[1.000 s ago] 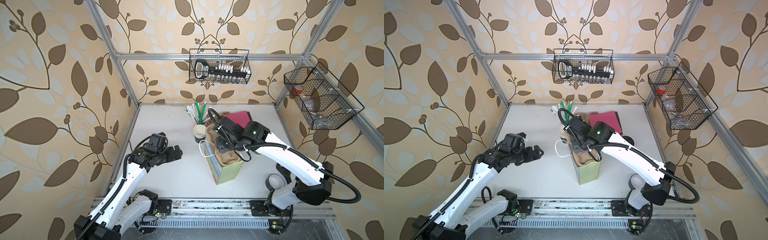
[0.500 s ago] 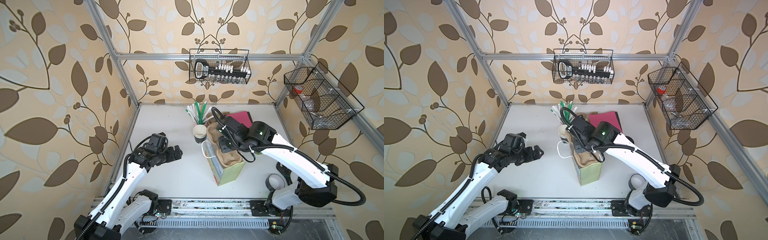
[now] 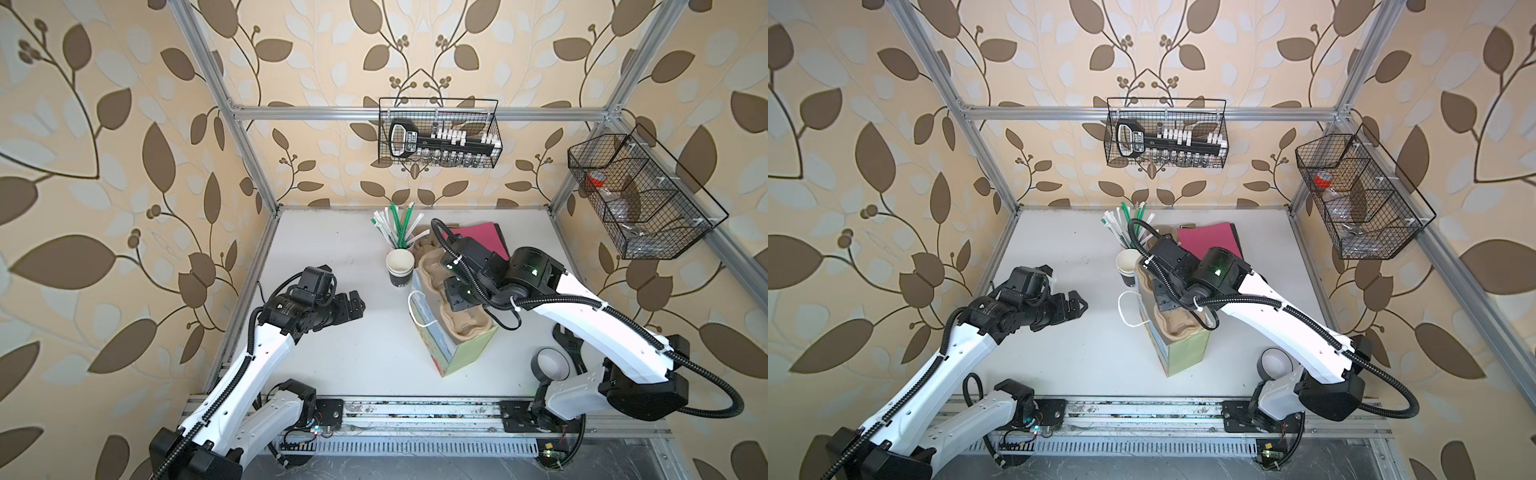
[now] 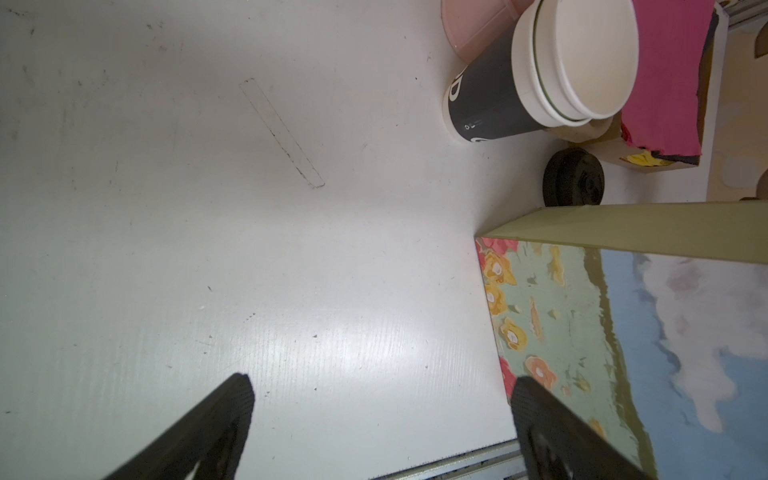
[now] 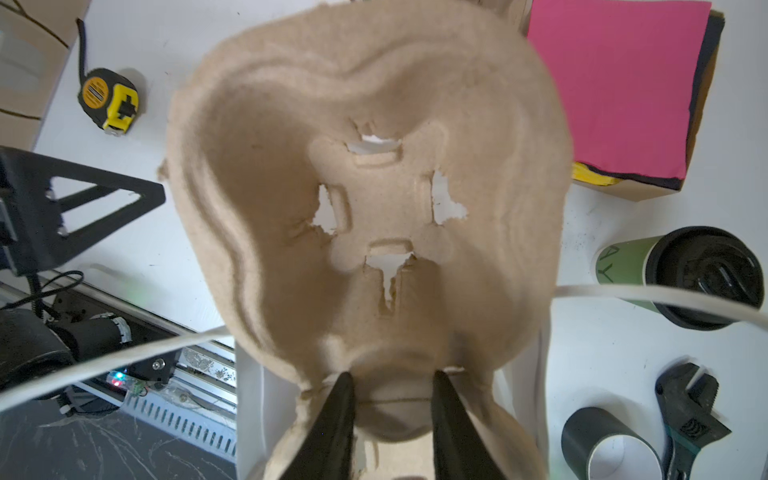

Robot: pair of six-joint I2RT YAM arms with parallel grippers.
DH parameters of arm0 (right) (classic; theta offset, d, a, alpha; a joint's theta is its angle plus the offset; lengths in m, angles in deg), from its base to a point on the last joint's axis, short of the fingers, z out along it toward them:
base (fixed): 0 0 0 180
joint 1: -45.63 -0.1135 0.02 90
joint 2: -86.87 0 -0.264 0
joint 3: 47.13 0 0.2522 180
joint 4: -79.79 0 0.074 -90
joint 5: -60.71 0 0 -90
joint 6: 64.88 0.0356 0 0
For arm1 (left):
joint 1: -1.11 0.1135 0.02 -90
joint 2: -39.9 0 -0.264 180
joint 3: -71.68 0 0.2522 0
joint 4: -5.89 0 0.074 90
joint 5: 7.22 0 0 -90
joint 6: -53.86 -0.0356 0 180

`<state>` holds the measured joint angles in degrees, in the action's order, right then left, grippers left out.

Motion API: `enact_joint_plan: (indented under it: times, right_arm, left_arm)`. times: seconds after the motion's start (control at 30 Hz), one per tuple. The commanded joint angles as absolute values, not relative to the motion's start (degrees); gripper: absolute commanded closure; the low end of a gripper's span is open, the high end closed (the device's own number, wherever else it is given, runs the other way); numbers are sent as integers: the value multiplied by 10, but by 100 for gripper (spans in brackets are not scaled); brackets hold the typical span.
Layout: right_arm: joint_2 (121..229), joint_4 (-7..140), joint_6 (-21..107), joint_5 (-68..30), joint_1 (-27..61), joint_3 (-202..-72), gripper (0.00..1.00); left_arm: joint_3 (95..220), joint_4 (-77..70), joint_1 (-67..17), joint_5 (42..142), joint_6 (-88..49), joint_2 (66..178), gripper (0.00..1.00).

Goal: Pack the takeout coffee

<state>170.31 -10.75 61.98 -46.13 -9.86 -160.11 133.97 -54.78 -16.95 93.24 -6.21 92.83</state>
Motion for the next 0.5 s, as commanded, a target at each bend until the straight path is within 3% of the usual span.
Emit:
enact_joint_plan:
  times: [0.0, 0.47]
  right_arm:
    - [1700, -105, 622, -448, -105, -1581, 71]
    - [1704, -76, 604, -456, -101, -1521, 70]
  left_arm:
    - [1347, -556, -173, 929, -73, 927, 1]
    - [1347, -556, -173, 929, -72, 929, 1]
